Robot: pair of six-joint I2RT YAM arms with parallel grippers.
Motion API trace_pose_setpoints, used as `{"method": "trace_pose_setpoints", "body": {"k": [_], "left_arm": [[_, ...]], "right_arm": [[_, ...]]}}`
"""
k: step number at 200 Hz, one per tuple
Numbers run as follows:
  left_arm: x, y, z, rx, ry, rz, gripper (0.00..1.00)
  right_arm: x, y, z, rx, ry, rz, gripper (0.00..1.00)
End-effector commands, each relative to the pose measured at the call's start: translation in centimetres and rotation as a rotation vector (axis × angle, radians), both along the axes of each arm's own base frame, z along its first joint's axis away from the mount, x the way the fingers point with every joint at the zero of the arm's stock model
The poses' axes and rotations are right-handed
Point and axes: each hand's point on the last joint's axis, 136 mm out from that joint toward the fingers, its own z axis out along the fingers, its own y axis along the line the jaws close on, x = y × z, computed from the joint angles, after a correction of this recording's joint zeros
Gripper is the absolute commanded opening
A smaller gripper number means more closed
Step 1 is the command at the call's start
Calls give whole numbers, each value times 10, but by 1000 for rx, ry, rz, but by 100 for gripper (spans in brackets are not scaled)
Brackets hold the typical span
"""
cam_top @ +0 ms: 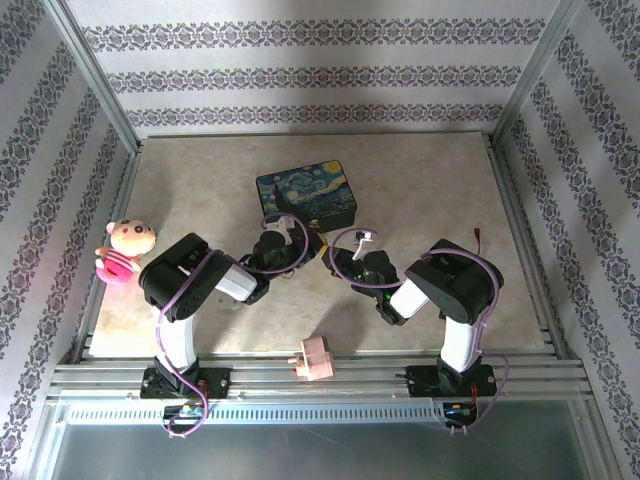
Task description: Unlock the padlock with the key
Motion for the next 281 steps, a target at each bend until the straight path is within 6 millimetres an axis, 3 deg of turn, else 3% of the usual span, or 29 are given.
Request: {"method": "trace_pose_setpoints", "body": {"k": [1, 111, 145, 148, 177, 206, 236, 281], "left_arm": [[5, -2, 2, -52, 20, 1, 19], [9, -2, -2, -66, 97, 31, 8], [5, 1, -4, -81, 190, 55, 6], [4, 1, -4, -76, 198, 55, 6], [-1, 8, -6, 1, 273, 77, 6], [-6, 11, -12, 34, 339, 82, 5], [-6, 5, -12, -3, 365, 68, 5], [-8, 1, -11, -26, 396, 56, 6]], "right_arm": [[3, -3, 17, 28, -56, -10, 23], [-11, -27, 17, -75, -71, -30, 21], [-16, -38, 8, -263, -30, -33, 20], [-10, -35, 17, -269, -45, -37, 20], [-12, -56, 18, -527, 1, -57, 23], [-15, -71, 24, -669, 13, -50, 24], [-22, -67, 32, -732, -21, -7, 21], [-32, -42, 38, -840, -109, 95, 21]]}}
